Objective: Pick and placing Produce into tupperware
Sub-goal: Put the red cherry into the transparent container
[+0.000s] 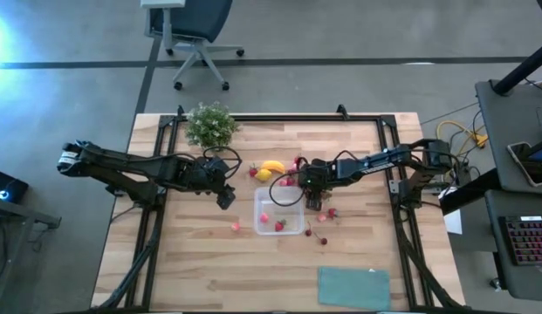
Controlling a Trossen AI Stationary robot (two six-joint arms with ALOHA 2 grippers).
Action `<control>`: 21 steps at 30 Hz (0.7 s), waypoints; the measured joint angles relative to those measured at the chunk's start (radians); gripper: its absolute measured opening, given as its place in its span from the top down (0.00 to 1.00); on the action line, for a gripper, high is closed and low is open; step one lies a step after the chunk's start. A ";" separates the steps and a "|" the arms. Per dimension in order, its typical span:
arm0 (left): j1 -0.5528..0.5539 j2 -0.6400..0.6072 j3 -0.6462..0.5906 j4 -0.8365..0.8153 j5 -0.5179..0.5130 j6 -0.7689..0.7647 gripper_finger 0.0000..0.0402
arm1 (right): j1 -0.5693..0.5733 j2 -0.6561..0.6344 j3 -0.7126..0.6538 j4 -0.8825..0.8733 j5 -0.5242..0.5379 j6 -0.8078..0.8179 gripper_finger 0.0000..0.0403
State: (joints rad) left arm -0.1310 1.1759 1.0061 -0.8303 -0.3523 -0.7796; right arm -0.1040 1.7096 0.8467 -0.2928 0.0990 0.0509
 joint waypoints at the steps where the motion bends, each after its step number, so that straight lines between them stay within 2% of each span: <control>1: 0.000 0.000 0.000 0.000 0.000 0.000 0.38 | 0.000 0.000 0.000 0.000 0.000 0.000 0.63; 9: 0.000 0.000 0.000 0.000 0.000 0.000 0.38 | 0.001 -0.001 0.008 -0.007 0.002 0.000 0.74; 21: 0.000 0.000 0.000 0.000 0.000 0.000 0.38 | -0.003 -0.037 0.060 -0.044 0.063 0.014 0.72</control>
State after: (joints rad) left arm -0.1310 1.1759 1.0061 -0.8303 -0.3527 -0.7795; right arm -0.1067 1.6723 0.9065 -0.3373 0.1622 0.0644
